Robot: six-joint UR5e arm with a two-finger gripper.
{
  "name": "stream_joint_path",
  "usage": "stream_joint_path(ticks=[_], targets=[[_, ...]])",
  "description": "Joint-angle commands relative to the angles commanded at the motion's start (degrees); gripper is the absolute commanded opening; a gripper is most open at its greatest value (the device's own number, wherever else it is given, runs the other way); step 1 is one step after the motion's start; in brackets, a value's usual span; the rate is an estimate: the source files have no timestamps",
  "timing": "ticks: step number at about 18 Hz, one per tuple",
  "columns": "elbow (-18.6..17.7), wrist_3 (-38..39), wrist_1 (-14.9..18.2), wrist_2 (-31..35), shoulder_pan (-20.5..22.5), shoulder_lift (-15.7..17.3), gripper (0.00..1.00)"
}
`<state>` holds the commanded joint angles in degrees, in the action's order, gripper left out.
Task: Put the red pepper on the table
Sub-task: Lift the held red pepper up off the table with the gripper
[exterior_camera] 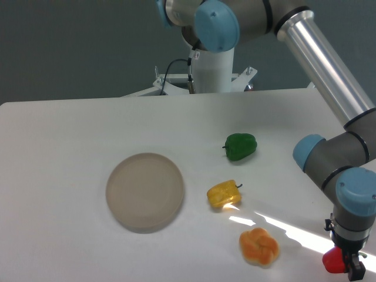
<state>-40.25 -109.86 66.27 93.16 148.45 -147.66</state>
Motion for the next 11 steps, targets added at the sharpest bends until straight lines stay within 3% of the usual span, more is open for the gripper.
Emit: stream_joint_path(ticks=[7,11], targets=[[-3.2,-0.5,0.8,-0.5,0.0,2.4,0.64],[-11.5,-0.5,1.1,-0.4,-0.1,8.9,0.64]])
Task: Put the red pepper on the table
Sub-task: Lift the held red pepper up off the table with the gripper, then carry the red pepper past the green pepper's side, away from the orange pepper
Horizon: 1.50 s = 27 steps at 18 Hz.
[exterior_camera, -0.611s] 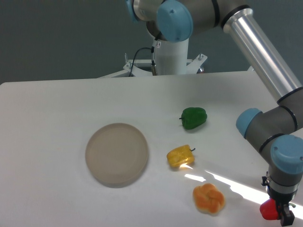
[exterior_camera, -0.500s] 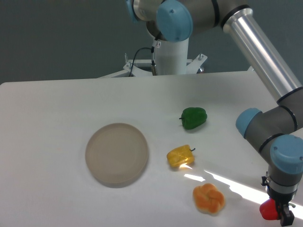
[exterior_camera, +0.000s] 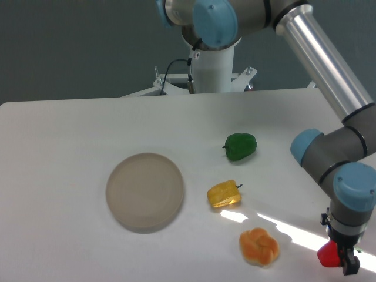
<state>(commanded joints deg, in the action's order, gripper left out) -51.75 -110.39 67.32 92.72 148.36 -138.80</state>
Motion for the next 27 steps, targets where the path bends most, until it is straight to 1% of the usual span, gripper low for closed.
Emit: stream_joint_path(ticks=[1,4,5,7,9,11,13,17,20,22,24,26,27], targets=[[-3.2,0.1,0.1,0.0,0.0,2.6,0.64],[-8.3,0.0,1.3,0.0,0.1,6.9,0.64],[-10.3,-0.2,2.1,0.0,0.8,8.5,0.64],[-12.0,-1.0,3.5,0.0,1.1,10.1,0.64],[-14.4,-3.5,3.7,-0.1,2.3,11.5,0.64],[-16.4,-5.9,3.4,-0.2,3.6,12.6,0.64],[-18.6,-9.9,3.2,-0.3,5.5,13.6,0.64],[-20.5,-16.0,3.0,-0.3,8.1,14.1,0.64],[-23.0,-21.0,2.9,-0.1,9.9,15.0,0.64],[-24.8,-21.1,2.9,-0.3,11.0,16.0,0.64],[-26.8,-21.2,2.7,-0.1,11.0,17.0,0.64],[-27.8,-21.8,2.1,-0.1,11.0,17.2,0.64],[-29.2,-21.8,1.7,-0.1,11.1,17.8,0.64]])
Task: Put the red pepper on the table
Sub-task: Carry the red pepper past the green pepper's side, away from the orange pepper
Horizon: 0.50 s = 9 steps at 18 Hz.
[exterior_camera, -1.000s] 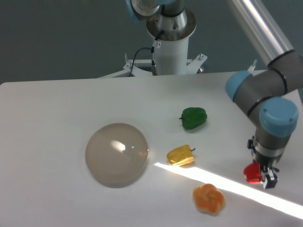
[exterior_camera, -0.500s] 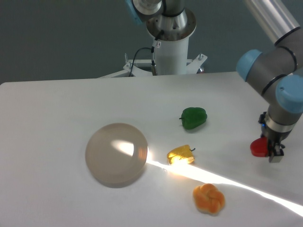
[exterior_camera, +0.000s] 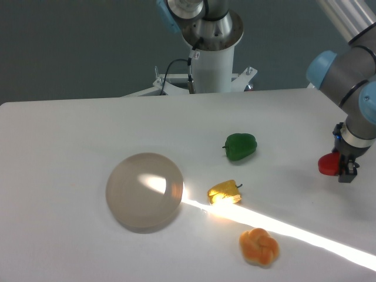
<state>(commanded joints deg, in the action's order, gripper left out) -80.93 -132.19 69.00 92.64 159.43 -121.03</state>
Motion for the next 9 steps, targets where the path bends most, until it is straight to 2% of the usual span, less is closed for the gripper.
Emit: stream_joint_path(ticks=[3,6,9], targets=[[-4.7,1.0,-1.4,-0.1,0.0,2.7,0.64],[-7.1,2.6,-1.9,-0.3,-0.3,4.1,0.64],[-9.4,11.5,-3.1,-5.6,-0.8,4.6,0.64]])
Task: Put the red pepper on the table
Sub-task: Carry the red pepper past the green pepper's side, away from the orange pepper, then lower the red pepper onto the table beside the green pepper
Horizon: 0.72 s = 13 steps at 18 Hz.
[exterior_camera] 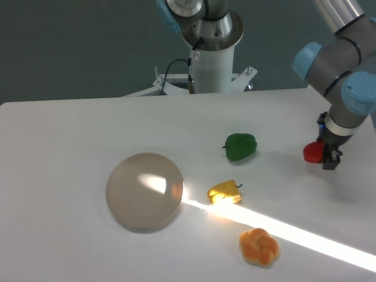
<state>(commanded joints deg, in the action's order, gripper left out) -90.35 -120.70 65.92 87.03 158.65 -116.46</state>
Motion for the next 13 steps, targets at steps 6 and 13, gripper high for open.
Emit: stream_joint_path(ticks=[6,13], targets=[[-2.3,2.5,-1.1,0.3,-0.4,-0.4,0.64],[-2.1,2.7,-1.1,2.5,-0.4,-0.6,0.65]])
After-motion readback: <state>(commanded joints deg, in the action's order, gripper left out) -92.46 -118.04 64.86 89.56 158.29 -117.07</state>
